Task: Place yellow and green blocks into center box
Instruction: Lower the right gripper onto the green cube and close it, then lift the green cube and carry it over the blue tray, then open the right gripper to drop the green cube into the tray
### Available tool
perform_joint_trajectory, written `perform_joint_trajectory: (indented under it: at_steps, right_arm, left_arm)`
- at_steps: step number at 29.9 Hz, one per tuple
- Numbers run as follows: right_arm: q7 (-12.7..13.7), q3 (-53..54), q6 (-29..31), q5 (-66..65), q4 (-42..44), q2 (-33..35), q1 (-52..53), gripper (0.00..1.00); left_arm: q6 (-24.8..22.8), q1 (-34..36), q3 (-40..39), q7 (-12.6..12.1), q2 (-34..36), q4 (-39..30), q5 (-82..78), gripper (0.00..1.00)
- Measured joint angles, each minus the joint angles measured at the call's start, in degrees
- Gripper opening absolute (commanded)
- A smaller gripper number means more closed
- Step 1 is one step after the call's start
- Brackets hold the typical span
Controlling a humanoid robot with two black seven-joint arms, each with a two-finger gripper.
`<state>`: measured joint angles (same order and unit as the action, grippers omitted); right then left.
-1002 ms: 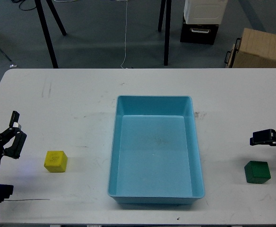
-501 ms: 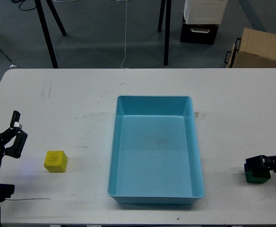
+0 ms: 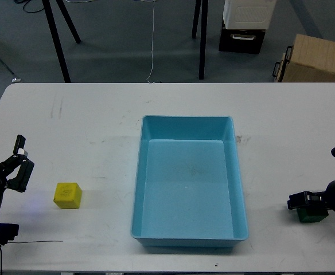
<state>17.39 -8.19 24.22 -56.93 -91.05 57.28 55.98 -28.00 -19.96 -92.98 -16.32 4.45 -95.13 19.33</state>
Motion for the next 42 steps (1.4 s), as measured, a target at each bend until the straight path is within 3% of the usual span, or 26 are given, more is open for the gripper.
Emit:
perform_joint_trajectory:
  at_steps: [1, 10, 15, 23, 29, 38, 40, 42]
  right_arm:
    - [0.3, 0.0, -0.3, 0.1, -0.2, 0.1, -0.1, 0.00]
    - [1.9, 3.1, -4.4, 2.9, -5.9, 2.6, 1.9, 0.00]
    - [2.7, 5.0, -4.3, 16.5, -7.5, 1.5, 11.3, 0.00]
    - [3.5, -4.5, -4.7, 25.9, -5.3, -13.5, 27.6, 0.00]
    - [3.5, -10.6, -6.0, 25.9, -0.9, -26.3, 30.7, 0.01]
    - [3.5, -12.7, -7.2, 25.8, 3.9, -33.9, 30.3, 0.39]
    - [3.5, -12.7, -7.6, 25.9, 3.9, -34.4, 30.2, 0.68]
    - [3.5, -12.7, -7.9, 26.0, 4.0, -34.6, 30.2, 0.82]
  left_arm:
    - [0.0, 0.0, 0.0, 0.0, 0.0, 0.0, 0.0, 1.00]
    - [0.0, 0.1, 0.6, 0.1, -0.1, 0.0, 0.0, 1.00]
    - [0.0, 0.1, 0.8, 0.1, -0.1, 0.0, 0.0, 1.00]
    - [0.0, 0.1, 0.9, 0.1, -0.1, 0.0, 0.0, 1.00]
    - [0.0, 0.1, 0.9, 0.1, -0.1, 0.0, 0.0, 1.00]
    - [0.0, 0.1, 0.9, 0.1, -0.1, 0.0, 0.0, 1.00]
    - [0.0, 0.1, 0.9, 0.1, -0.2, 0.0, 0.0, 1.00]
    - [0.0, 0.1, 0.9, 0.1, -0.3, 0.0, 0.0, 1.00]
